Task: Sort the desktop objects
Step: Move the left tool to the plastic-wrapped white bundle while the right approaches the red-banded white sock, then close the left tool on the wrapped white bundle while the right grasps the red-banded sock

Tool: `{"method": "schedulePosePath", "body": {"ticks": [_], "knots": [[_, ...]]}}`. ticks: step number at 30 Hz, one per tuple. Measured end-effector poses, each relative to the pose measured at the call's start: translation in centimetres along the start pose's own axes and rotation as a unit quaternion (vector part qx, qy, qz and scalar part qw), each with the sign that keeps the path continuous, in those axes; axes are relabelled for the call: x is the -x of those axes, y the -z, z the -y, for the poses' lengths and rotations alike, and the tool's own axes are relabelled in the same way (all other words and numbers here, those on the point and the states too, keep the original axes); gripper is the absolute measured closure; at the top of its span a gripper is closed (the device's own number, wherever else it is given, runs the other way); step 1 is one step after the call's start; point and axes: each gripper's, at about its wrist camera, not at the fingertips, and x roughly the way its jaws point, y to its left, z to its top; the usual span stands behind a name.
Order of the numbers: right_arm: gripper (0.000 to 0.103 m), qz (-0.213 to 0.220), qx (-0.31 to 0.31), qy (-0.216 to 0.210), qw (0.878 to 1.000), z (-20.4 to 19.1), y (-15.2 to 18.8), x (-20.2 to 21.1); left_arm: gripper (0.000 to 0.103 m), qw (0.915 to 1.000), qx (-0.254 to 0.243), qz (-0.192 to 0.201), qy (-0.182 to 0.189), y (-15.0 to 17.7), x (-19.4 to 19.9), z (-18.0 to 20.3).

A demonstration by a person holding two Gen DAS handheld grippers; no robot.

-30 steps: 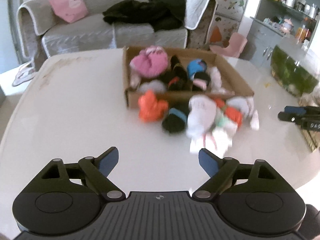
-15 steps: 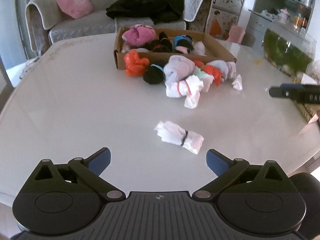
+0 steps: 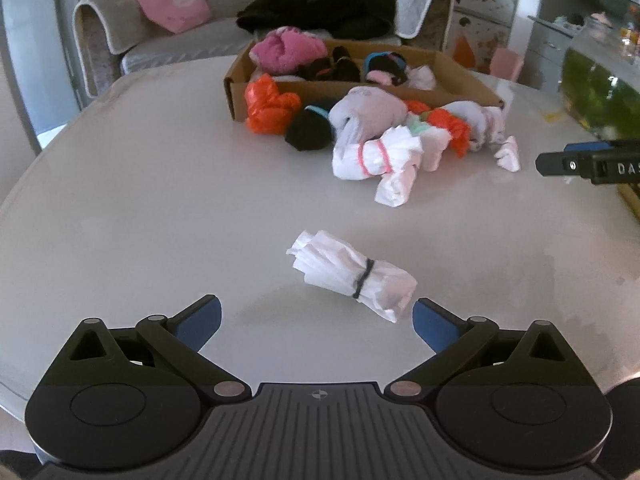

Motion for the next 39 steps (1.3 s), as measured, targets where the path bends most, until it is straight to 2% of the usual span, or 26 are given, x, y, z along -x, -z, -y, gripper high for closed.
{"method": "schedulePosePath", "body": {"ticks": [10, 20, 25, 31, 34, 39], "knots": [[0.035, -0.012, 0.047, -0.028, 0.998, 1.9, -0.3, -4.2, 0.000, 0.9992, 0.016, 0.021, -0.030, -0.2, -1.0, 0.5], [0.036, -0.007, 0.050, -0.055, 0.997, 2.6, 0.4, -4.4, 0.000, 0.9983, 0.012, 0.046, -0.032, -0.1, -1.3, 0.0], [0.042, -0.001, 0.049, -0.058, 0.997, 2.0, 0.7, -4.0, 0.000, 0.9984, 0.011, 0.048, -0.028, -0.1, -1.3, 0.0], [0.055, 0.000, 0.049, -0.058, 0.997, 1.6, 0.8, -3.7, 0.001, 0.9990, -0.005, 0.043, -0.009, -0.2, -1.3, 1.3], [0.057, -0.001, 0.047, -0.055, 0.997, 1.2, 1.0, -3.5, 0.002, 0.9990, -0.009, 0.044, -0.003, -0.1, -1.4, 1.8], [0.058, 0.000, 0.038, -0.052, 0.998, 1.2, 1.2, -3.3, 0.012, 0.9987, -0.015, 0.049, 0.002, -0.3, -1.2, 2.2]]}}
